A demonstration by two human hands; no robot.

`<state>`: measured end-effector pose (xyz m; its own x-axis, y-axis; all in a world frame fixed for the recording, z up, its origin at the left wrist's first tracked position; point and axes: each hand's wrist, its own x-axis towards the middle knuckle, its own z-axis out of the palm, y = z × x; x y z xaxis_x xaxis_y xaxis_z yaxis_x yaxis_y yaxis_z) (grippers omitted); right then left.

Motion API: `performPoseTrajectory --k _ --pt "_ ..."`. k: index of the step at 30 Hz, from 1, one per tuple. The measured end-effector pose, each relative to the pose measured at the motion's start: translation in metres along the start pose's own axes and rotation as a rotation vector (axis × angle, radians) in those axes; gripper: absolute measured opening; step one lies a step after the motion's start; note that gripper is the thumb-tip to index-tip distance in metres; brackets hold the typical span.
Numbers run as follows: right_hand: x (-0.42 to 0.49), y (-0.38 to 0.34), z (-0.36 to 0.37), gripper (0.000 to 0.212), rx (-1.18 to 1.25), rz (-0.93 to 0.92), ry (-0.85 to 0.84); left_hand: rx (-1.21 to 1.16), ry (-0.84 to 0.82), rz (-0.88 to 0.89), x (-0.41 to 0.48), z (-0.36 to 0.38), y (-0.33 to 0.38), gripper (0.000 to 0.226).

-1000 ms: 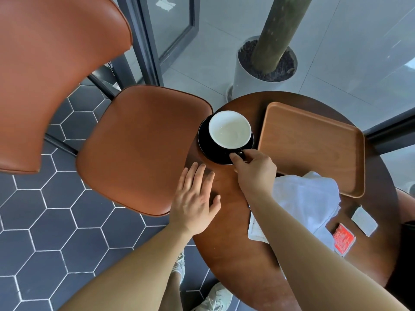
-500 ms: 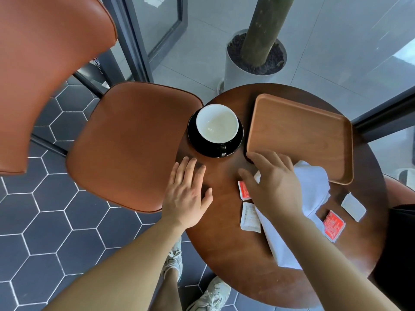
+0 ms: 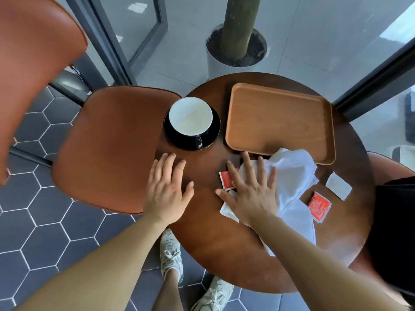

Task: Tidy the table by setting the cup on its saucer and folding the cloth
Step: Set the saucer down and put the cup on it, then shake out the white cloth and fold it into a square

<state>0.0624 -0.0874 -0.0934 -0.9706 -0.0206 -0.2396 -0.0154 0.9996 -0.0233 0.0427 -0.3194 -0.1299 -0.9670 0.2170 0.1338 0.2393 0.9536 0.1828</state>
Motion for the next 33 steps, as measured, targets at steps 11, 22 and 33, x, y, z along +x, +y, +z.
performPoseTrajectory --k 11,22,33 --pt "0.002 0.0 0.015 0.08 0.052 -0.006 0.109 0.022 -0.015 -0.016 0.0 -0.004 0.005 0.057" --pt "0.001 0.002 0.017 0.079 0.056 -0.009 0.141 -0.354 0.178 -0.437 0.038 -0.039 0.04 0.031" --pt "0.001 0.002 0.015 0.081 0.046 -0.004 0.121 -0.523 0.263 -0.691 0.075 -0.045 0.073 0.032"
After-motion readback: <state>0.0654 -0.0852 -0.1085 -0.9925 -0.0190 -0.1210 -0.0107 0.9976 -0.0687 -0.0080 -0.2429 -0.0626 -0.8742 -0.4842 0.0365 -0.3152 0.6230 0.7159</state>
